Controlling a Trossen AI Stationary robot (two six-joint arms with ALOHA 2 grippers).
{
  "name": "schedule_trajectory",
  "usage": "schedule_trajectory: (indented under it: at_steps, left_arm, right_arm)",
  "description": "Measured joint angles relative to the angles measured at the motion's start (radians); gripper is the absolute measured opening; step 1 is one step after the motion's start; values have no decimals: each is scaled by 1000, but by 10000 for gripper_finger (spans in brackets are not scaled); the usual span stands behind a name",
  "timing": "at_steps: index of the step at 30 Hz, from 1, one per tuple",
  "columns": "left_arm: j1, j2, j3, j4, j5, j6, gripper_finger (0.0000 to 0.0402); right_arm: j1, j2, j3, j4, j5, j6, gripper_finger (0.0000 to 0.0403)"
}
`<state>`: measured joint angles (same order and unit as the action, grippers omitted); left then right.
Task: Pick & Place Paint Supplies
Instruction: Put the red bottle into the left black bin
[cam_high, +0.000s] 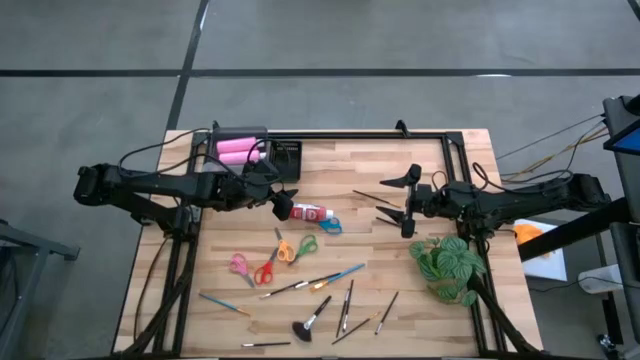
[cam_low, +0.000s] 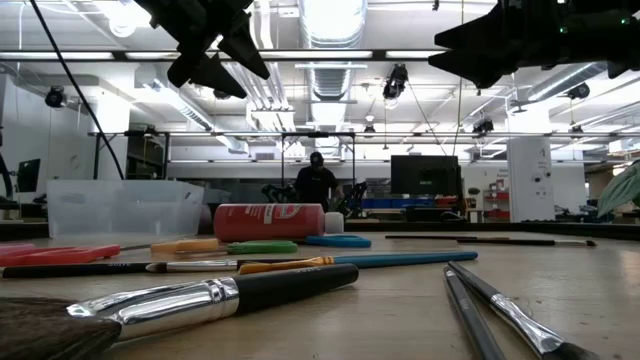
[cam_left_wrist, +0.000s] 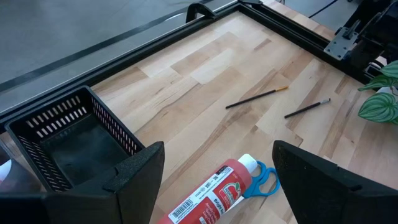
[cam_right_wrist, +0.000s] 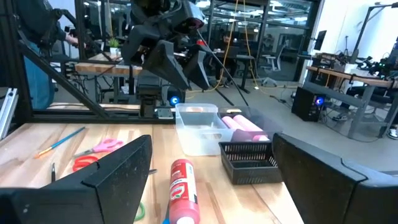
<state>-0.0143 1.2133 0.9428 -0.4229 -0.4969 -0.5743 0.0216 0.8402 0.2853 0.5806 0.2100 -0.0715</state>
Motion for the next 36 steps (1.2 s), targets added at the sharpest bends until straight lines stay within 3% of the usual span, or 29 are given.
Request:
schedule_trajectory:
  at_steps: [22, 25, 29, 36]
  left_arm:
    - [0, 0, 0, 3, 9, 6, 302]
    - [3, 0, 0, 7, 76, 144, 302]
    - [2, 6, 0, 8, 272, 325, 302]
    - [3, 65, 0, 9, 413, 404, 302]
  right_arm:
    - [0, 1, 0, 0, 0, 0, 330]
    - [0, 1, 0, 0, 0, 0, 331]
    - [0, 2, 0, 0, 0, 0, 331]
    - [0, 2, 0, 1, 0, 0, 331]
